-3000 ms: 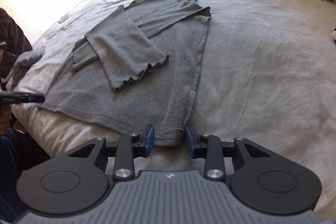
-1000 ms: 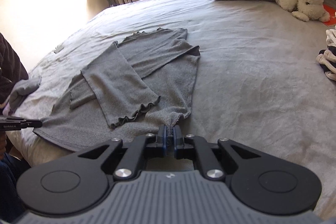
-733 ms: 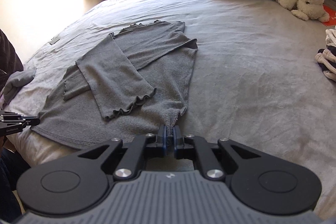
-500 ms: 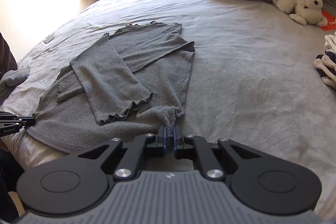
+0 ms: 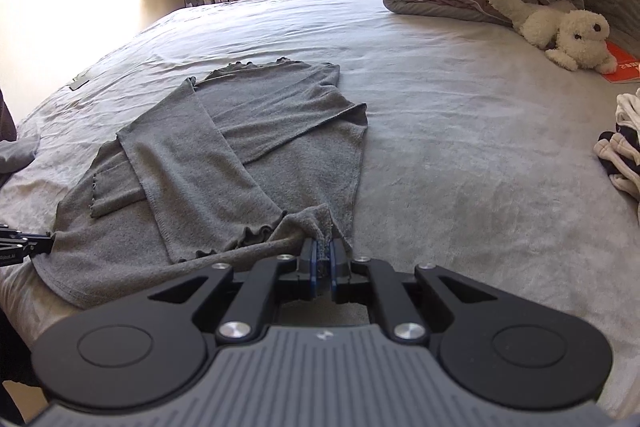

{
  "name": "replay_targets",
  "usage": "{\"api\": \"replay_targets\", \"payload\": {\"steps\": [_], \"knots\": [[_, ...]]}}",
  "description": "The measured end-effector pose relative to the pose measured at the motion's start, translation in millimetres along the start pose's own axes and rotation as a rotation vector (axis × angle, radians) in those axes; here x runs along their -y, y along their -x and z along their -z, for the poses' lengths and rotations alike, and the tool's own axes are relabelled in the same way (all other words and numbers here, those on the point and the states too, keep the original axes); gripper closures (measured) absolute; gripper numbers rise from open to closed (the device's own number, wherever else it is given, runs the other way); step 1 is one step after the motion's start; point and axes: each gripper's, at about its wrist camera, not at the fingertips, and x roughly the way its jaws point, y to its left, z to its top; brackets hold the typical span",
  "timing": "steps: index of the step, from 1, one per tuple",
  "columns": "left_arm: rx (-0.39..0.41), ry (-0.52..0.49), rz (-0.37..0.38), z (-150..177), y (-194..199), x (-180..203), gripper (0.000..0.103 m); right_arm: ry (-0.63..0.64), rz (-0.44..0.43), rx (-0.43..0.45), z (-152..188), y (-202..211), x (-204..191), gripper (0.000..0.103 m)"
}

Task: Fold clothes
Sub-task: 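Lift the hem with both grippers and fold it toward the collar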

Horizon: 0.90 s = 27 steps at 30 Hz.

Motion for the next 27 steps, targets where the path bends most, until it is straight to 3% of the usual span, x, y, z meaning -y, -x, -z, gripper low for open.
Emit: {"api": "replay_targets", "payload": {"steps": [6,19,27], "knots": [[0.025,0.074,0.074,-14.3,2.2,-16.8,0.097,-0.002,0.018,0.051,-7.3,2.2,-2.3,0.095],[0.09,0.195,0.116,-87.4,-20.8,-45.5,0.098,-0.137,0.04,0.076,-53.2,-29.4,9.7,0.095],[0.041,0.264,0.163,-140.0,-73.7,-62.5,0.098,-0.215,0.054,-0.02,-89.9,-87.0,24.1,0.095]]}}
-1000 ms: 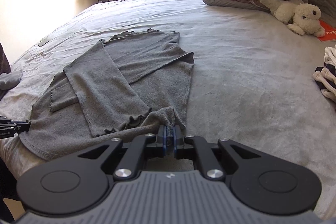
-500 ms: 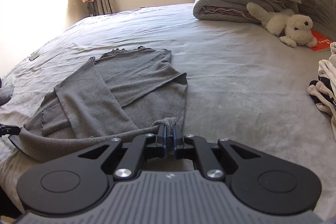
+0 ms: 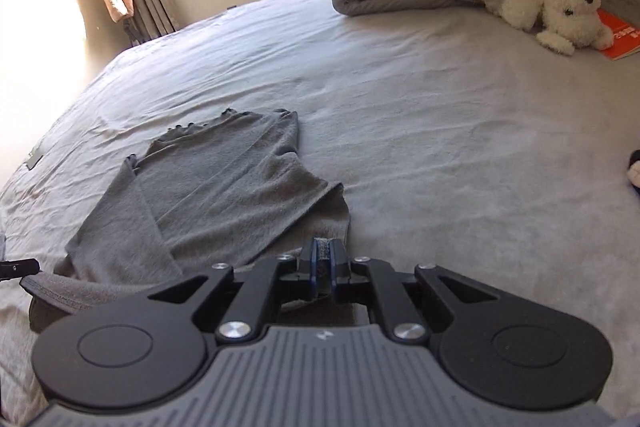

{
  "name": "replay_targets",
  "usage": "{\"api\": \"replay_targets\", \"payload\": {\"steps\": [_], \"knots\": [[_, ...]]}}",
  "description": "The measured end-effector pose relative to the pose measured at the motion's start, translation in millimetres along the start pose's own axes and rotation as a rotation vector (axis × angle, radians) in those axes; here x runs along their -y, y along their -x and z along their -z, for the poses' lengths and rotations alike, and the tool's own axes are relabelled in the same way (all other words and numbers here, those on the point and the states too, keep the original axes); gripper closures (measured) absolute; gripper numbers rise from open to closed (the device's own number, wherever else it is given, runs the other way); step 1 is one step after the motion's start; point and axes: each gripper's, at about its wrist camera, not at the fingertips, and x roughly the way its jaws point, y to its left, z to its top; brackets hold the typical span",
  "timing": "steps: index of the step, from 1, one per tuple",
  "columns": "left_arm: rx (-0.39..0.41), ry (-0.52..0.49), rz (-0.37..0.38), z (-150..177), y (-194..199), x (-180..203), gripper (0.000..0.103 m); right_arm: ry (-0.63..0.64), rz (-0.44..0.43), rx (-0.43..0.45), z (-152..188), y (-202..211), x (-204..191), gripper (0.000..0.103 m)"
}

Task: Fold clothes
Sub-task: 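Lift the hem with both grippers and fold it toward the collar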

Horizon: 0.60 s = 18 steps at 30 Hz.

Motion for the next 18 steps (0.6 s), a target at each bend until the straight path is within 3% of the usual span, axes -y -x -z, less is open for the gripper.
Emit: {"api": "replay_targets", "payload": {"steps": [4,8,11,12,15,16,17,18], "knots": [[-0.017,0.048,0.01,-2.8,-11.6,-11.2,0.098,0.005,0.026,-0.038,-7.7,-23.6,1.9,0.095],[0.001,0.086,0.05,-4.8,-6.0,-22.7,0.095,0.001,-0.007,-0.03,-12.0,-19.0,7.2,0.091],[0.017,0.096,0.095,-4.3,3.7,-30.3,0.083,-0.005,-0.026,-0.01,-16.5,-11.1,15.8,0.087],[0.027,0.081,0.11,-3.1,8.8,-31.6,0.076,-0.003,-0.033,-0.01,-16.8,-8.5,19.1,0.087],[0.052,0.012,0.153,1.0,24.2,-34.0,0.069,0.005,-0.053,-0.008,-17.3,-0.7,28.7,0.082],[0.053,-0.025,0.175,3.3,28.2,-34.0,0.066,0.018,-0.057,-0.009,-16.6,2.3,30.9,0.074],[0.054,-0.062,0.196,5.6,32.2,-34.0,0.058,0.038,-0.063,-0.011,-15.3,4.8,32.2,0.065],[0.051,-0.098,0.218,8.0,35.2,-33.7,0.049,0.063,-0.066,-0.015,-13.8,6.1,32.3,0.062]]}}
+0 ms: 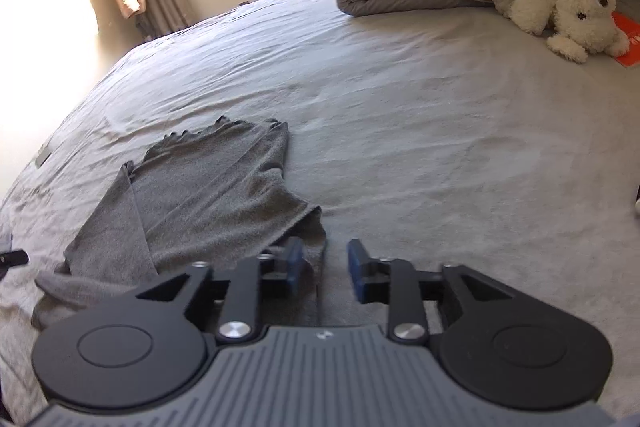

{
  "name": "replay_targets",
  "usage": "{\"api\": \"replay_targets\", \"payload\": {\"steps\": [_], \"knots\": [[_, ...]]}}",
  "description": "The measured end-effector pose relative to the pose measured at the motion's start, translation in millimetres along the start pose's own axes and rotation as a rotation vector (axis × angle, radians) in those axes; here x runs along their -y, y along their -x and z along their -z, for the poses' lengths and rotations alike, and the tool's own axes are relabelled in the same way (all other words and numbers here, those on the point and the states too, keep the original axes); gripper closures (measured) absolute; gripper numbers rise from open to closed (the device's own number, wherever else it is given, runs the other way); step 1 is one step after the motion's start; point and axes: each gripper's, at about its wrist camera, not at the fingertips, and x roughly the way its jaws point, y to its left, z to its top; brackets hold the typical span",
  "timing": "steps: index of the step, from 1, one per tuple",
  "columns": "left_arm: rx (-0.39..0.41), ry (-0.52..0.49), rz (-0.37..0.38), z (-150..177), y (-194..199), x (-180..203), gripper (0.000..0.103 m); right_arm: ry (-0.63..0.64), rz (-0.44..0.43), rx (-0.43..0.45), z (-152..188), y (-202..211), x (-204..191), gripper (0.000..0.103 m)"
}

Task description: Fold clothes

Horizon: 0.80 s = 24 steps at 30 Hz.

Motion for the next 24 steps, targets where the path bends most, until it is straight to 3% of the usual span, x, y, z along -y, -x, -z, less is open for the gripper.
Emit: {"api": "replay_targets", "payload": {"steps": [2,4,8,11,16,17,21,23,24], "knots": [[-0.03,-0.066,0.042,5.2,-1.1,2.9,0.043,0.061,0.007,-0.012,4.0,-0.1,-3.1,0.061],[-0.042,-0.144,0.033,9.9,-5.2,9.1,0.042,0.15,0.02,-0.016,8.4,-1.8,-11.0,0.06],[-0.076,-0.274,0.058,17.2,-14.5,17.2,0.024,0.36,0.035,0.001,17.7,-5.0,-29.6,0.057],[-0.054,-0.371,0.039,20.9,-17.1,21.5,0.023,0.491,0.046,0.025,22.6,-11.3,-38.2,0.056],[-0.013,-0.492,0.031,21.8,-31.8,25.7,0.023,0.57,0.007,0.032,22.6,-26.5,-43.4,0.056],[-0.023,-0.505,0.033,21.5,-36.0,25.8,0.025,0.579,-0.003,0.034,22.2,-28.8,-44.9,0.056],[-0.061,-0.525,0.022,19.6,-52.5,29.3,0.069,0.605,-0.046,0.024,20.1,-37.6,-48.8,0.056],[-0.069,-0.494,0.013,15.9,-56.4,29.9,0.092,0.582,-0.046,0.028,16.5,-39.6,-48.3,0.07],[-0.067,-0.472,0.007,13.2,-57.0,29.7,0.092,0.566,-0.046,0.029,14.2,-40.4,-47.7,0.079]]}}
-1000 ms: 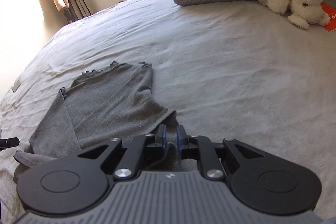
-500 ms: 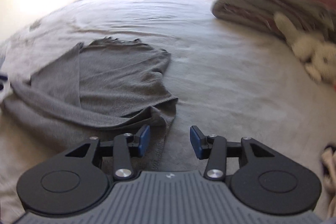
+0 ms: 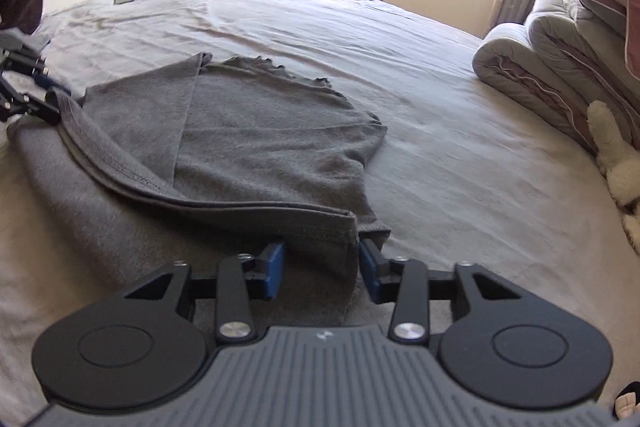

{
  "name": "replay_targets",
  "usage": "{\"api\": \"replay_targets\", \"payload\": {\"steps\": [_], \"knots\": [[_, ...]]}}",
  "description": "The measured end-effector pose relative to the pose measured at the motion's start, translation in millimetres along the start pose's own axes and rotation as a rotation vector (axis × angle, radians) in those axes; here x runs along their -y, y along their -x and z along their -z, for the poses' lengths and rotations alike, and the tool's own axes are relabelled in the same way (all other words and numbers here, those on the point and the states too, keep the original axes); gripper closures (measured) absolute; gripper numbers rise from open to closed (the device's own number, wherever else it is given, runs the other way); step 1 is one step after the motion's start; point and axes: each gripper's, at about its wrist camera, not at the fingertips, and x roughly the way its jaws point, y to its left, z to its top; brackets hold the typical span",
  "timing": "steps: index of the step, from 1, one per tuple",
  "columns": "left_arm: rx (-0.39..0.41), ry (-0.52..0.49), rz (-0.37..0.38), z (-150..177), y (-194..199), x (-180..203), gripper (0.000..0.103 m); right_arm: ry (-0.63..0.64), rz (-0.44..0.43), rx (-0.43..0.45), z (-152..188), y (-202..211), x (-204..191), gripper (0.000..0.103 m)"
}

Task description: Fold clothes

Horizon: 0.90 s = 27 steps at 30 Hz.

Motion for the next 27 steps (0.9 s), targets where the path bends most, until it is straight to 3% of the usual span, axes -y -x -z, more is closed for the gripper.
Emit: {"api": "replay_targets", "payload": {"steps": [1,2,6,10,11,12,13,14,15,19,21,22,23,27], "knots": [[0.021,0.026,-0.006,-2.9,2.4,-2.4,0.092,-0.022,0.008,-0.001,-2.1,-0.4,2.7,0.098],[0.041,0.053,-0.011,-5.8,4.8,-4.8,0.092,-0.043,0.025,0.001,-4.1,-0.1,4.9,0.101],[0.09,0.162,-0.019,-15.9,9.3,-14.6,0.092,-0.1,0.043,0.027,-10.5,3.2,8.6,0.102],[0.067,0.242,-0.036,-17.4,0.9,-21.6,0.092,-0.091,0.04,0.001,-10.9,-1.8,5.9,0.102],[0.061,0.259,-0.038,-17.5,-1.0,-23.2,0.092,-0.087,0.039,-0.006,-9.6,-3.6,5.9,0.099],[0.056,0.268,-0.033,-16.7,-2.4,-24.6,0.092,-0.089,0.038,-0.006,-7.8,-4.4,6.7,0.089],[0.051,0.275,-0.03,-15.9,-3.6,-25.6,0.092,-0.091,0.041,-0.005,-6.3,-4.7,7.6,0.076],[0.047,0.277,-0.027,-15.0,-4.4,-25.7,0.092,-0.092,0.049,-0.001,-5.2,-4.4,8.9,0.052],[0.042,0.281,-0.025,-14.3,-5.2,-25.6,0.092,-0.097,0.05,0.006,-4.2,-3.9,10.3,0.048],[0.037,0.322,-0.013,-12.4,-6.3,-30.2,0.092,-0.114,0.014,-0.009,-2.6,-12.3,11.0,0.047],[0.041,0.339,-0.008,-12.7,-4.7,-32.3,0.092,-0.102,0.012,-0.035,-3.6,-20.0,7.1,0.064],[0.045,0.347,-0.007,-13.1,-3.5,-33.4,0.092,-0.093,0.022,-0.047,-5.1,-22.3,4.8,0.085],[0.051,0.359,-0.003,-13.5,-1.8,-34.8,0.092,-0.089,0.032,-0.047,-7.5,-21.9,3.3,0.092],[0.069,0.412,-0.02,-17.6,2.0,-41.1,0.092,-0.113,0.082,-0.007,-18.9,-12.5,3.7,0.093]]}}
